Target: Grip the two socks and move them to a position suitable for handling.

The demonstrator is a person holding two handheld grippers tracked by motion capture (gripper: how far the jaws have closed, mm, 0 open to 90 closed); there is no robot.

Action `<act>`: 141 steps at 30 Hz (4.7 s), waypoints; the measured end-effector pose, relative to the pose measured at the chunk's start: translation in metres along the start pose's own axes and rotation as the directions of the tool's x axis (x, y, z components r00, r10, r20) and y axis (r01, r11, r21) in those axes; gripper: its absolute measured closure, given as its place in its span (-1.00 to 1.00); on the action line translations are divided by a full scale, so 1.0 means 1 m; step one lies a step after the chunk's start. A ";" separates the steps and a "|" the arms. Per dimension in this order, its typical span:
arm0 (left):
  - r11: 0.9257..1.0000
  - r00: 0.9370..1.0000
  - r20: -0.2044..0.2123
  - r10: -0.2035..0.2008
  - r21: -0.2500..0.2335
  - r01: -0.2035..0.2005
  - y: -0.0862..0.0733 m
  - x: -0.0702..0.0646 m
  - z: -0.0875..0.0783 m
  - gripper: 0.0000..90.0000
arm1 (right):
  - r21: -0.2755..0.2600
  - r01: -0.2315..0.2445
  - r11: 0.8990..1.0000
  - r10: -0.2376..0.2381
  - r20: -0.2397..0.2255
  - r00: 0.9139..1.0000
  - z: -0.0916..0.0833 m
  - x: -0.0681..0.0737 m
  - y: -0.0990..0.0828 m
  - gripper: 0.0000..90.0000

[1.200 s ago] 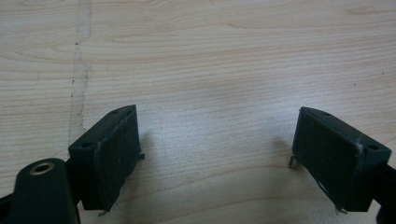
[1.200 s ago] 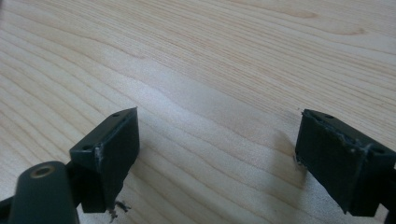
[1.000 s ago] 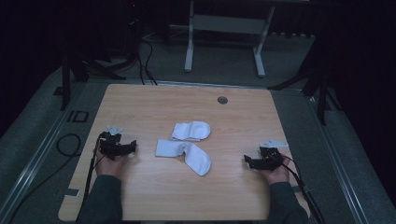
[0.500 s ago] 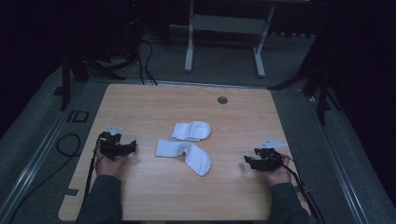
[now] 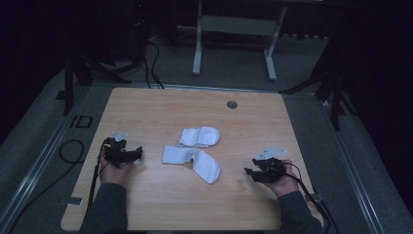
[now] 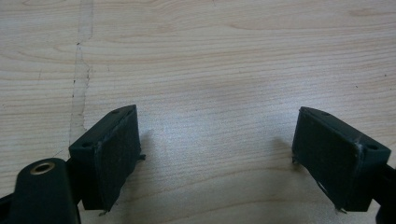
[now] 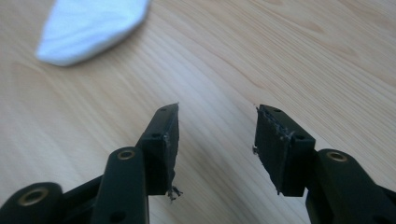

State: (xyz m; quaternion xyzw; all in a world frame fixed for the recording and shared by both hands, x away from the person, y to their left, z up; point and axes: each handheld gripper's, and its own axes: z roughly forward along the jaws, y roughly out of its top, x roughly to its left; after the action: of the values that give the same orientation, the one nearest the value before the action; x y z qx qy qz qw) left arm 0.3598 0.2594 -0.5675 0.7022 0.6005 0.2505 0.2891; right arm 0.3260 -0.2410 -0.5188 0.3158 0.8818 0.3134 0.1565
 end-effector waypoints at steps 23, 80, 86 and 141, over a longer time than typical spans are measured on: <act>1.000 1.000 0.000 0.000 0.000 0.000 0.000 0.000 0.000 -0.66 | -0.020 0.162 0.987 -0.162 -0.228 0.960 0.049 0.071 0.055 1.00; 1.000 1.000 0.000 0.001 0.001 -0.001 0.000 0.000 0.000 -0.66 | 0.025 0.161 0.987 -0.153 -0.192 0.970 0.103 0.088 0.088 0.99; 1.000 1.000 0.000 0.001 0.001 -0.001 0.000 0.000 0.000 -0.66 | 0.016 0.186 0.982 -0.179 -0.200 0.963 0.101 0.095 0.084 0.99; 1.000 1.000 0.001 0.000 0.000 0.000 0.000 0.000 0.000 -0.66 | 0.072 -0.046 0.996 0.041 0.072 0.997 0.116 -0.032 0.135 0.32</act>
State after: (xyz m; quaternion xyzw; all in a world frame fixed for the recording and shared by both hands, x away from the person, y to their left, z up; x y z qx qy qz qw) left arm 0.3596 0.2594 -0.5674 0.7024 0.6004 0.2501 0.2892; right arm 0.4669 -0.1282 -0.5158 0.3512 0.8796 0.2728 0.1690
